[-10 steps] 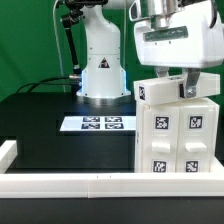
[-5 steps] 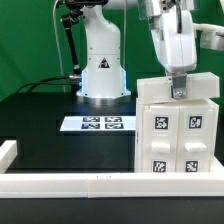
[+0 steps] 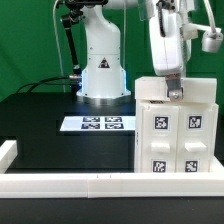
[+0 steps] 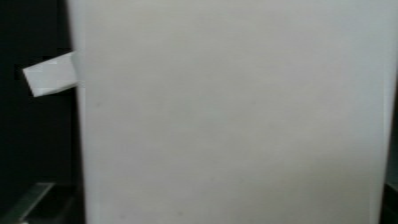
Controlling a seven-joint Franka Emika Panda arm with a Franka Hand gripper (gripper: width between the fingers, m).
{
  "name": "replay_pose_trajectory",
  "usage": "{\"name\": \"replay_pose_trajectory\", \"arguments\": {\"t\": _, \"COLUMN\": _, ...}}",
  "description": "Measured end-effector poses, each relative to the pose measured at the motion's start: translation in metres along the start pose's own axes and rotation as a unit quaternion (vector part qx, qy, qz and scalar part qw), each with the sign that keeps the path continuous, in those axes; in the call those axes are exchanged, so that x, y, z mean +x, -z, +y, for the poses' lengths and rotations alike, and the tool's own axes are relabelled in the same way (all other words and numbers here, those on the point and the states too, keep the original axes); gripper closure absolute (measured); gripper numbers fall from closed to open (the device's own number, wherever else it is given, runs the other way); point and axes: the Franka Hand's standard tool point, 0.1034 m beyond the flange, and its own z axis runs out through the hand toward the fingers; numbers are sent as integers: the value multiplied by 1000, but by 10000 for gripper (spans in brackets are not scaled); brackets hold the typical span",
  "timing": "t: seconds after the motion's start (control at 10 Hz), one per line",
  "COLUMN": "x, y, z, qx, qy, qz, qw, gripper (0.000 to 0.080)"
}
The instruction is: Assemble cabinet
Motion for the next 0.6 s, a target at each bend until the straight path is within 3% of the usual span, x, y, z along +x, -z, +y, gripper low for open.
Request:
{"name": "replay_pose_trajectory", "arguments": {"t": 0.1, "x": -1, "y": 3, "z": -1, "qx": 2, "qy": 9, "qz": -3, "qw": 1000, "gripper": 65}}
{"name": "replay_pose_trajectory", "arguments": {"t": 0.2, "x": -5, "y": 10, "z": -2, "qx": 5, "qy": 18, "qz": -10, "qw": 1000, "gripper": 13}}
{"name": "replay_pose_trajectory", "arguments": {"t": 0.6, "x": -15, "y": 30, "z": -7, "qx": 18, "qy": 20, "qz": -30, "qw": 999, "gripper": 2}}
